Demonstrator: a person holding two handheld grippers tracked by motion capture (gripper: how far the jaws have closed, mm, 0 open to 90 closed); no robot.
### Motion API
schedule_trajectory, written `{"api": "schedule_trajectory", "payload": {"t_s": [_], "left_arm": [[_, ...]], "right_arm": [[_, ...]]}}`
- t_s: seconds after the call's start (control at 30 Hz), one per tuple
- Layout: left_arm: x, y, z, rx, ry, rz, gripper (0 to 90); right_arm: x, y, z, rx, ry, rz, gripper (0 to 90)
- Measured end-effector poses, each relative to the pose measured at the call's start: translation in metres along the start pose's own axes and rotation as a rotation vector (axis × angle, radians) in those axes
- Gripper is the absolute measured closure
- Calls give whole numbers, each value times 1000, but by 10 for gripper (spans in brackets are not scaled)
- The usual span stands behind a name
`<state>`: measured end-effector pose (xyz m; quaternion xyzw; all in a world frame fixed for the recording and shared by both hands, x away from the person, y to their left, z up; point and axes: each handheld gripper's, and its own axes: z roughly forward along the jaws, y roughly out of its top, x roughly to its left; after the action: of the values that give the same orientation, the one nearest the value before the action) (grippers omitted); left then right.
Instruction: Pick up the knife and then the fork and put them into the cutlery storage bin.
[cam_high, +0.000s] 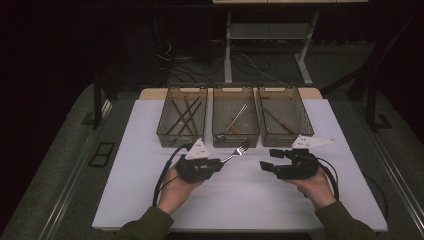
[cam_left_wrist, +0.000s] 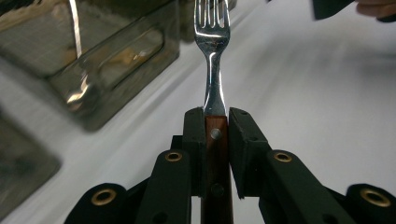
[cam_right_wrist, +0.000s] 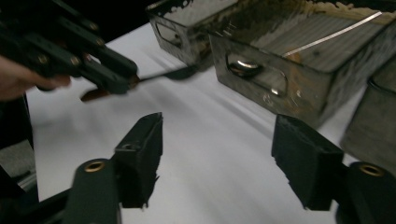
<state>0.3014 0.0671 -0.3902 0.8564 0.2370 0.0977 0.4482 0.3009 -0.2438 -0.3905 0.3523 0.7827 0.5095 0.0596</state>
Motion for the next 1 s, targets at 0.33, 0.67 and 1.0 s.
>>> {"api": "schedule_trajectory", "payload": {"t_s": [0.33, 0.67, 1.0], "left_arm": [[-8, 10, 19, -27, -1, 17, 772], [-2, 5, 20, -16, 12, -4, 769], [6, -2, 13, -31, -4, -34, 667]], "right_arm": [[-10, 19, 22, -88, -9, 68, 580], [-14, 27, 32, -148, 13, 115, 843], [-14, 41, 33, -155, -2, 107, 873]]}}
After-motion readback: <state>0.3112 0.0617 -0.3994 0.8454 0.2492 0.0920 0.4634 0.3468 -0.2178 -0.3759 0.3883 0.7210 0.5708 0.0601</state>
